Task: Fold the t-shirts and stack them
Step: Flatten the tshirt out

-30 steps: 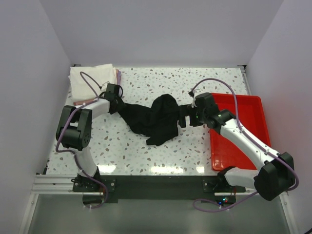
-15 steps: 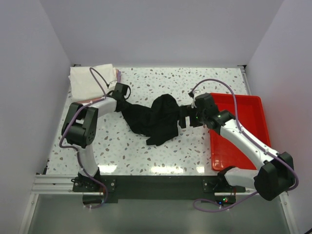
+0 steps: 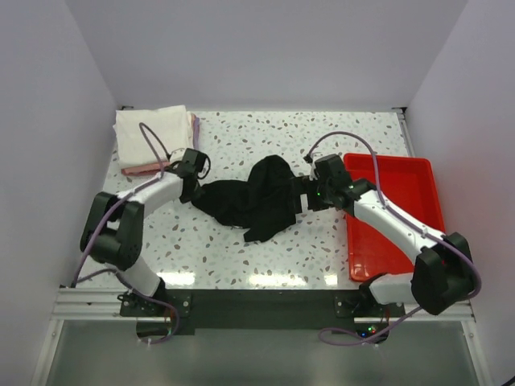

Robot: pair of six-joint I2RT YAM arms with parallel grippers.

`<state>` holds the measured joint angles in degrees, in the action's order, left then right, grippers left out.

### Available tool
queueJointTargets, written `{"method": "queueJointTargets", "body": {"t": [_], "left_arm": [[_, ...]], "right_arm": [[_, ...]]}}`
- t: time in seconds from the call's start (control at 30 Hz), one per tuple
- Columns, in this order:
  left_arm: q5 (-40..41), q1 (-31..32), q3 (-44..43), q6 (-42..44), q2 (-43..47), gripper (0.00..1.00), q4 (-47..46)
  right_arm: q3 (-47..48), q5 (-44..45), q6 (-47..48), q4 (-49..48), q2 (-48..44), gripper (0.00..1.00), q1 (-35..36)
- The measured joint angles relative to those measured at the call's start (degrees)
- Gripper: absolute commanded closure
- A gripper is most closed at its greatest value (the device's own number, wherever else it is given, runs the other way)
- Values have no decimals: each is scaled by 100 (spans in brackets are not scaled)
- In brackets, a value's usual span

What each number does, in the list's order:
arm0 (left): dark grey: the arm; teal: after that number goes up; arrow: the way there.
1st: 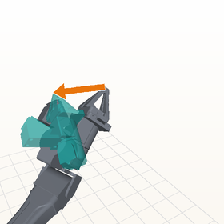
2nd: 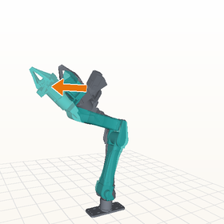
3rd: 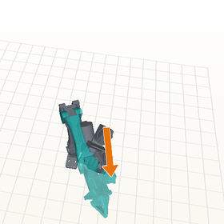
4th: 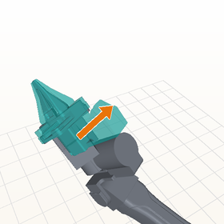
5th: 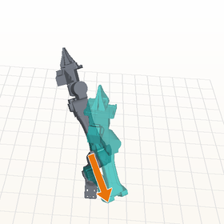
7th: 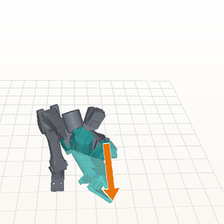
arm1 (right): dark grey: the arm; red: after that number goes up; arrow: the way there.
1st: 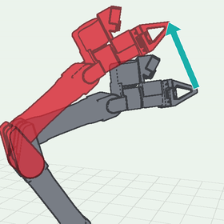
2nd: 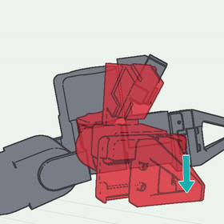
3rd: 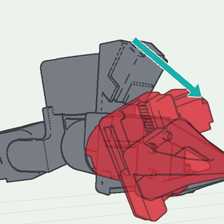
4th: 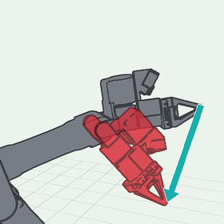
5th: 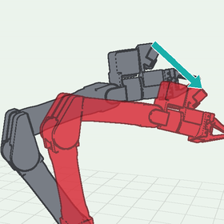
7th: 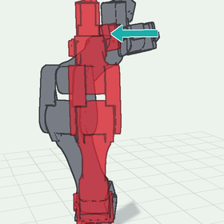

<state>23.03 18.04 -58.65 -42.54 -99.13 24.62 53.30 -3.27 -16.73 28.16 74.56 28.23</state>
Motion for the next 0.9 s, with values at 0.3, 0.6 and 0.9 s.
{"method": "queueJointTargets", "body": {"t": [0.3,0.6,0.9], "left_arm": [[678,-2,566,-573,3097,100,903],[1228,-57,555,-739,4057,100,1390],[1325,-79,551,-763,3963,100,1591]], "right_arm": [[745,282,-127,-11,1078,4,0],[1491,221,721,-391,2131,10,0],[2308,46,1329,-479,3287,19,4]]}}
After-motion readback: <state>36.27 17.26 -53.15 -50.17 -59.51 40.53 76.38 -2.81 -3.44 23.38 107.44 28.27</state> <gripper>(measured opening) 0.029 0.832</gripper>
